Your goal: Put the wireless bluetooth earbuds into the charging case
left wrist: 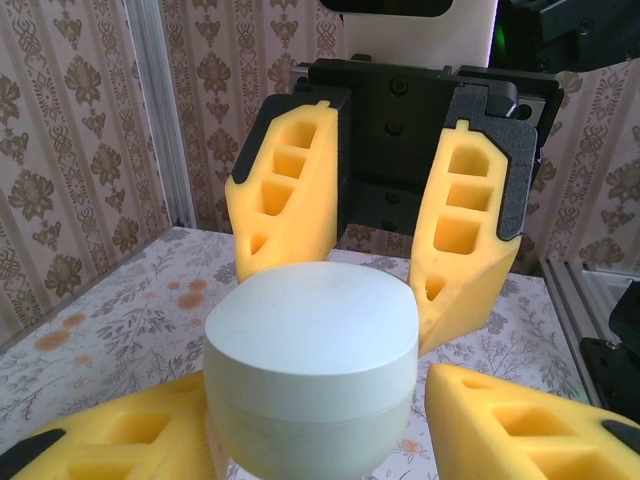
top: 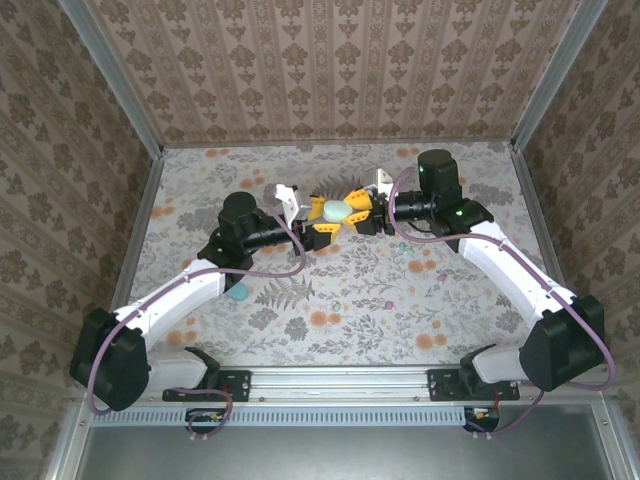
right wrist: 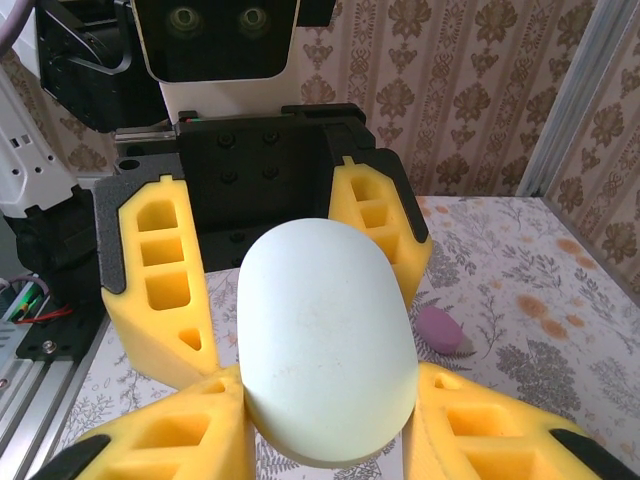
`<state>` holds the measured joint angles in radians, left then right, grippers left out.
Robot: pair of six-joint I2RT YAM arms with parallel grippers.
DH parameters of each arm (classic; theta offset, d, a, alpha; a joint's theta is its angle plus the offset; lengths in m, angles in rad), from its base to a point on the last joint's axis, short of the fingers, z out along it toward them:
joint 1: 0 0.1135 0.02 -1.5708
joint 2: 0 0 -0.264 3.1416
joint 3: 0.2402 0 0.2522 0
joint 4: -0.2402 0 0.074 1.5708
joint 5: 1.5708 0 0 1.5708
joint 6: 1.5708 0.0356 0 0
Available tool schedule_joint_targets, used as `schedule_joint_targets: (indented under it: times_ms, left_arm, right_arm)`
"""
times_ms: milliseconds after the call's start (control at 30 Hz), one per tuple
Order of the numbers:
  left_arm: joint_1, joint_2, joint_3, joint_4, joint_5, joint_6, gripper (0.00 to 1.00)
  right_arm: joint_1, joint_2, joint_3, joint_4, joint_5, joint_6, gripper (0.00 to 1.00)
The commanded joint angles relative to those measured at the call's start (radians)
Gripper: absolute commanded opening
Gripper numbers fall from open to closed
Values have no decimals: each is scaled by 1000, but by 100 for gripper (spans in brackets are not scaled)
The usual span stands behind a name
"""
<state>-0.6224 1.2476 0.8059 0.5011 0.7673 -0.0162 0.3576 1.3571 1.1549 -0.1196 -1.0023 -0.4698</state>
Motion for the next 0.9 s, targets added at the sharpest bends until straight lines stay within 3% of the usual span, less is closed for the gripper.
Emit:
schedule_joint_targets:
  times_ms: [0, 867]
  left_arm:
    - [-10, -12, 34, 11, 26, -14, 53]
    - [-7, -8, 34, 17, 7, -22, 46]
  right_arm:
    - [-4, -9, -6, 16, -12, -22, 37]
    - [-5, -15, -4, -27, -45, -52, 38]
